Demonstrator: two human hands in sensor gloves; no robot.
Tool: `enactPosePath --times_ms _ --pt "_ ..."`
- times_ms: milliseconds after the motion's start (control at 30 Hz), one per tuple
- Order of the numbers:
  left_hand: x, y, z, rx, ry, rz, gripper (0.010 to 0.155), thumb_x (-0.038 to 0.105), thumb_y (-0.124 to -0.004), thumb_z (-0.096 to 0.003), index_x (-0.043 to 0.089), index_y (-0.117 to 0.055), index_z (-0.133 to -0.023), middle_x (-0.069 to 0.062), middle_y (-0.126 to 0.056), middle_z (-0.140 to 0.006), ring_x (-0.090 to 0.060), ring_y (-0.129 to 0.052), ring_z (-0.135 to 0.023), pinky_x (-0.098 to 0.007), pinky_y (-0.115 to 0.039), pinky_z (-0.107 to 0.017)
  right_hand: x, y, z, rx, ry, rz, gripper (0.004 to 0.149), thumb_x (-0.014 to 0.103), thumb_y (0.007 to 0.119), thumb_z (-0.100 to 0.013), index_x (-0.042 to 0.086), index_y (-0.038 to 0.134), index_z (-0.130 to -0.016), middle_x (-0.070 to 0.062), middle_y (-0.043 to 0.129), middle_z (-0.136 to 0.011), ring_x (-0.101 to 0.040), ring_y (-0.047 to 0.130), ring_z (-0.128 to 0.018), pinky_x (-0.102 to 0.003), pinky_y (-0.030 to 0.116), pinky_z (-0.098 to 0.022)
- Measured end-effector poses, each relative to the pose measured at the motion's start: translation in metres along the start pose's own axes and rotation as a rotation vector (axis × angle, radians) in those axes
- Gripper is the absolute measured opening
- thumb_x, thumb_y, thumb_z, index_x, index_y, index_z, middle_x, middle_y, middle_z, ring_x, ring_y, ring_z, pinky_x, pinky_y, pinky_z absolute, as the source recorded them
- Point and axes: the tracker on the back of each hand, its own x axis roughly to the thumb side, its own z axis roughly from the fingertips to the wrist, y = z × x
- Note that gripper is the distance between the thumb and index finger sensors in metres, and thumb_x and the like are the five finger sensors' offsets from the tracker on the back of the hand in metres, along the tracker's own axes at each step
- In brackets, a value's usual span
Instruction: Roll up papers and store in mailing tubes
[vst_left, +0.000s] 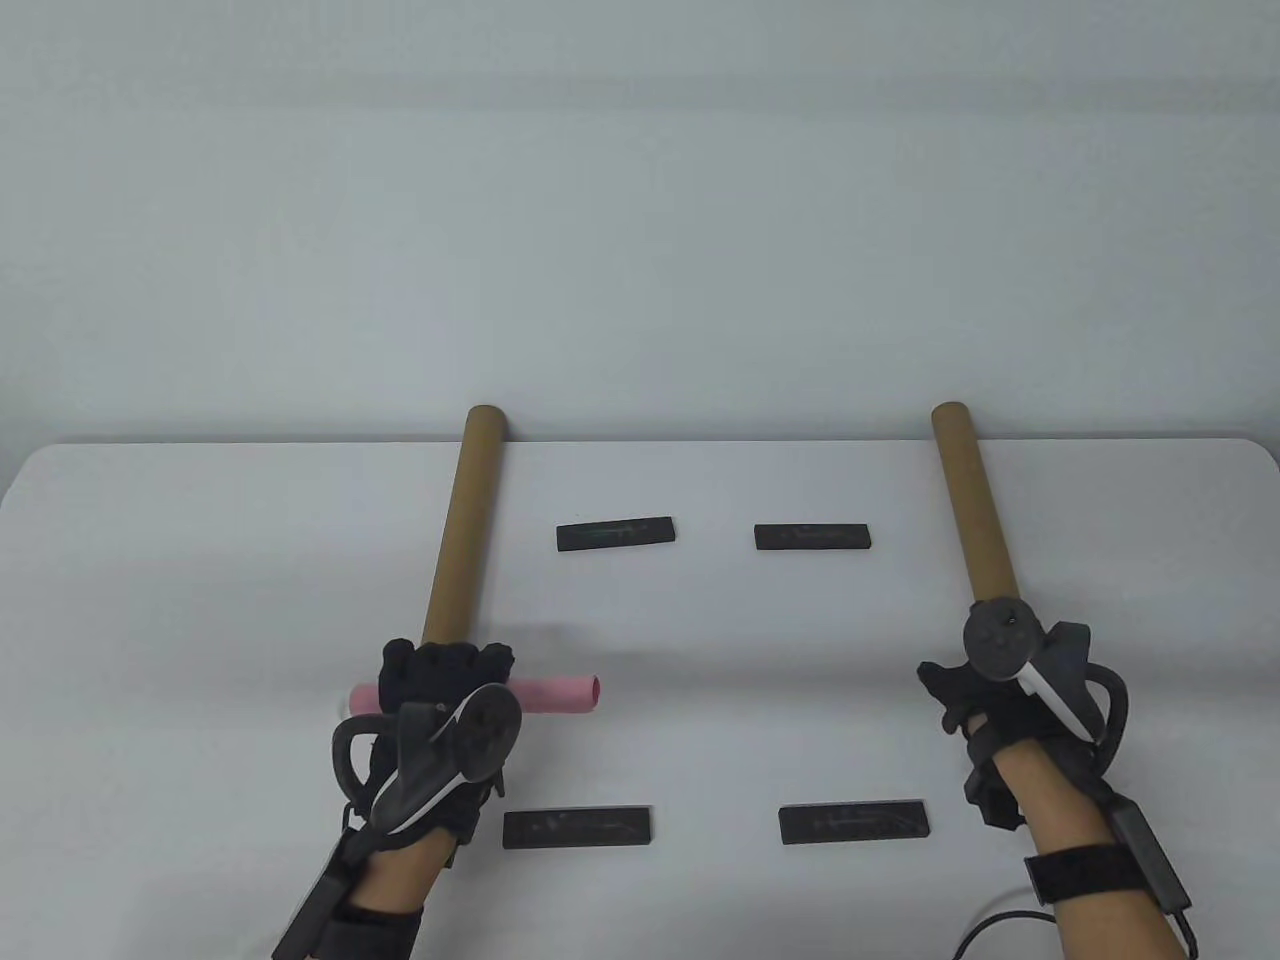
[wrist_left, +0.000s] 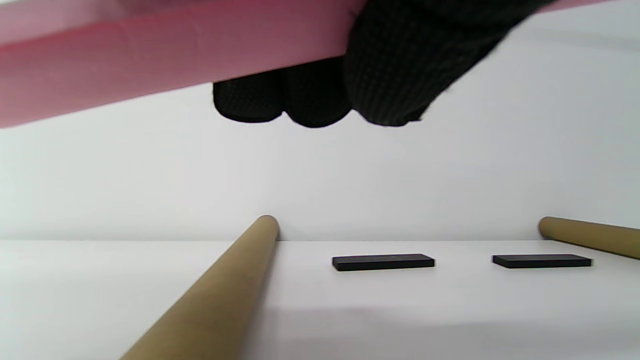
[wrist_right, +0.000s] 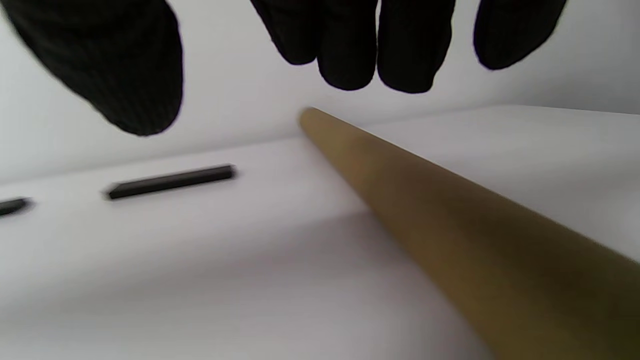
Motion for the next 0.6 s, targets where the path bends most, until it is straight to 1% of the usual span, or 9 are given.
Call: enactPosePath --times_ms 67,100,200,267,333,367,467,533,600 --pt "-0.002 -0.001 -0.001 -0.001 0.008 -0.017 0.045 0.038 -0.088 -0.0413 0.035 -0.082 -0.085 0.002 -0.093 -0.08 -0.026 -0.093 -0.084 -0.057 -0.057 -0.075 -0.009 0.007 -0.021 0.071 0.09 0.049 0.098 0.058 0.09 -0.043 0.002 0.049 -0.112 -0.024 0.059 -0.111 -0.058 0.068 -0.099 -0.078 0.06 -0.063" --pt "-0.002 -0.001 -0.001 0.0 0.014 -0.035 0.045 0.039 -0.088 -0.0411 0.035 -0.082 -0.085 0.003 -0.093 -0.08 -0.026 -0.093 -0.084 -0.057 -0.057 -0.075 -0.013 0.012 -0.031 0.108 0.134 0.042 0.1 0.058 0.09 -0.043 0.001 0.047 -0.113 -0.025 0.057 -0.111 -0.06 0.065 -0.099 -0.079 0.06 -0.063" --pt "-0.005 -0.003 -0.001 -0.002 0.024 -0.061 0.045 0.039 -0.088 -0.0411 0.036 -0.081 -0.085 0.003 -0.092 -0.081 -0.025 -0.093 -0.085 -0.056 -0.057 -0.075 -0.019 0.022 -0.049 0.17 0.239 0.029 0.104 0.058 0.091 -0.042 -0.001 0.042 -0.113 -0.027 0.053 -0.112 -0.061 0.063 -0.099 -0.078 0.06 -0.063" --pt "-0.008 -0.004 -0.002 -0.01 0.032 -0.064 0.045 0.039 -0.088 -0.0412 0.036 -0.081 -0.086 0.003 -0.092 -0.081 -0.025 -0.092 -0.085 -0.057 -0.057 -0.076 -0.021 0.032 -0.06 0.207 0.302 0.039 0.105 0.057 0.092 -0.042 -0.003 0.043 -0.112 -0.028 0.054 -0.11 -0.06 0.066 -0.097 -0.077 0.062 -0.063" --pt "-0.01 -0.006 -0.002 -0.014 0.039 -0.069 0.045 0.039 -0.088 -0.0411 0.036 -0.081 -0.086 0.003 -0.092 -0.081 -0.025 -0.092 -0.085 -0.057 -0.057 -0.076 -0.024 0.041 -0.067 0.232 0.348 0.119 0.104 0.057 0.092 -0.041 -0.004 0.046 -0.111 -0.028 0.059 -0.107 -0.058 0.072 -0.093 -0.075 0.066 -0.062" --pt "-0.011 -0.006 -0.002 -0.017 0.041 -0.072 0.045 0.039 -0.088 -0.0411 0.036 -0.081 -0.086 0.003 -0.092 -0.081 -0.025 -0.092 -0.086 -0.057 -0.056 -0.076 -0.026 0.043 -0.068 0.234 0.359 0.128 0.103 0.058 0.092 -0.041 -0.005 0.048 -0.11 -0.029 0.062 -0.105 -0.057 0.075 -0.09 -0.073 0.068 -0.061" --pt "-0.013 -0.007 -0.002 -0.021 0.042 -0.08 0.045 0.039 -0.088 -0.041 0.036 -0.081 -0.086 0.003 -0.092 -0.082 -0.025 -0.092 -0.086 -0.057 -0.056 -0.076 -0.032 0.053 -0.072 0.255 0.411 0.096 0.095 0.054 0.092 -0.043 -0.006 0.054 -0.107 -0.027 0.07 -0.098 -0.052 0.083 -0.082 -0.066 0.076 -0.058" --pt "-0.013 -0.008 -0.002 -0.027 0.041 -0.081 0.045 0.039 -0.088 -0.0411 0.036 -0.081 -0.086 0.003 -0.092 -0.082 -0.025 -0.092 -0.086 -0.057 -0.056 -0.076 -0.037 0.054 -0.073 0.233 0.435 0.029 0.087 0.049 0.092 -0.045 -0.005 0.059 -0.104 -0.025 0.074 -0.093 -0.049 0.087 -0.075 -0.061 0.081 -0.055" --pt "-0.012 -0.008 -0.002 -0.03 0.037 -0.082 0.046 0.039 -0.088 -0.041 0.036 -0.081 -0.086 0.003 -0.092 -0.082 -0.025 -0.092 -0.086 -0.057 -0.056 -0.076 -0.041 0.053 -0.071 0.211 0.441 0.026 0.085 0.048 0.09 -0.045 -0.004 0.057 -0.104 -0.025 0.073 -0.093 -0.046 0.09 -0.073 -0.056 0.087 -0.053"
